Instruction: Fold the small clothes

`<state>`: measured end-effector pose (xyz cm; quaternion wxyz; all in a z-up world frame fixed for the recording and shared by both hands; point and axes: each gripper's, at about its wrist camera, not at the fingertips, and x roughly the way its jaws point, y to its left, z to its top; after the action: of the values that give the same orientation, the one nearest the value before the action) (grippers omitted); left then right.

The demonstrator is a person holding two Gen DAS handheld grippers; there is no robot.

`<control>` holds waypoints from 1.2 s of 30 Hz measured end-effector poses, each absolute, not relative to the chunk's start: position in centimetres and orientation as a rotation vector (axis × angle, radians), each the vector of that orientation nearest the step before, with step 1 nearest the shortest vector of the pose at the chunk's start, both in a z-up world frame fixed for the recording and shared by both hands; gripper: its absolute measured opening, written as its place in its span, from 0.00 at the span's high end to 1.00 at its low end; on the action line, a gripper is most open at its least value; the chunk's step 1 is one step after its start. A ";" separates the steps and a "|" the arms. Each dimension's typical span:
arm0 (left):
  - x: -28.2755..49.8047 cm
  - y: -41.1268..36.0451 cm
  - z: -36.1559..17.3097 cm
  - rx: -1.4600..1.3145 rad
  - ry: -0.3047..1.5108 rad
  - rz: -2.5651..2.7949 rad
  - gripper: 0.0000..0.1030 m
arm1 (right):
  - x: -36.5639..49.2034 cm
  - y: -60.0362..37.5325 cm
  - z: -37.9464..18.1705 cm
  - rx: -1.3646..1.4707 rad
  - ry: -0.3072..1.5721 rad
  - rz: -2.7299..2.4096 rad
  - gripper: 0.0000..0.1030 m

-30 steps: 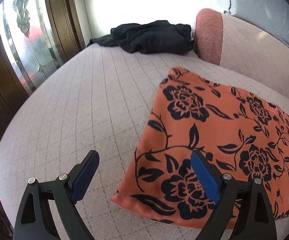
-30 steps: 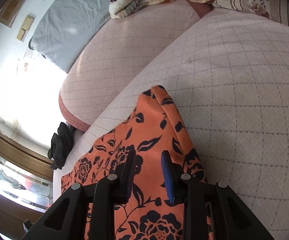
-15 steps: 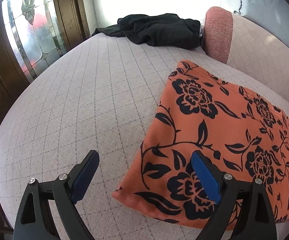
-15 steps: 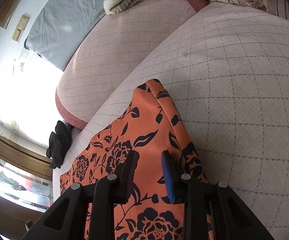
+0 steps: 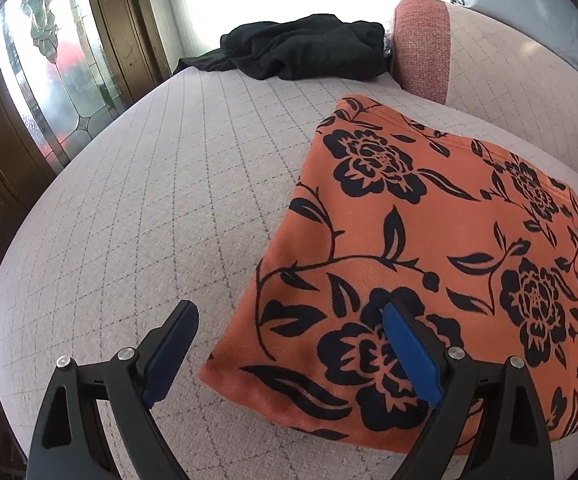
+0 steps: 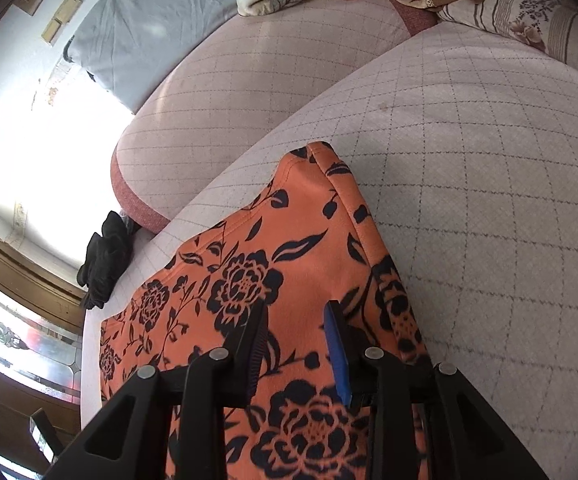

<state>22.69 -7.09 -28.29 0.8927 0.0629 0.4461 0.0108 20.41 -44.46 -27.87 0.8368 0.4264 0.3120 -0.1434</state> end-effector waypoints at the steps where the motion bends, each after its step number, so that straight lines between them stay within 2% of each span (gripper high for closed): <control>1: 21.9 -7.2 -28.3 0.137 0.917 0.019 0.09 | 19.7 -43.9 -27.6 0.908 0.670 -0.292 0.68; 7: 16.2 -6.4 -27.7 0.111 0.944 -0.026 0.09 | 14.7 -40.3 -25.9 0.895 0.697 -0.217 0.65; 8: 15.1 -6.4 -27.6 0.127 0.948 -0.029 0.09 | 13.6 -39.7 -25.6 0.907 0.690 -0.188 0.51; 9: 14.0 -6.4 -27.6 0.134 0.950 -0.033 0.09 | 12.5 -39.2 -25.5 0.921 0.676 -0.170 0.30; 10: 12.9 -6.3 -27.4 0.133 0.955 -0.051 0.09 | 11.3 -38.8 -25.2 0.930 0.654 -0.162 0.27; 19: 5.6 -5.5 -24.3 0.126 0.953 -0.200 0.09 | 5.0 -38.0 -25.8 0.992 0.666 -0.202 0.27; 28: 3.6 -4.5 -18.4 0.066 0.840 -0.231 0.09 | 2.5 -37.3 -23.1 1.008 0.546 -0.150 0.27; 32: 4.3 -4.9 -18.9 0.052 0.846 -0.263 0.09 | 3.2 -36.7 -24.6 0.924 0.567 -0.175 0.27; 34: 5.0 -5.1 -19.9 0.058 0.857 -0.260 0.09 | 4.4 -37.2 -26.1 0.992 0.628 -0.182 0.27; 36: 6.1 -5.1 -21.1 0.042 0.888 -0.254 0.09 | 4.8 -37.5 -26.5 1.024 0.613 -0.153 0.27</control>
<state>6.07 -5.14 -21.06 0.8949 0.0202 0.4285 -0.1227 4.82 -37.49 -26.51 0.8245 0.4816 0.2883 -0.0719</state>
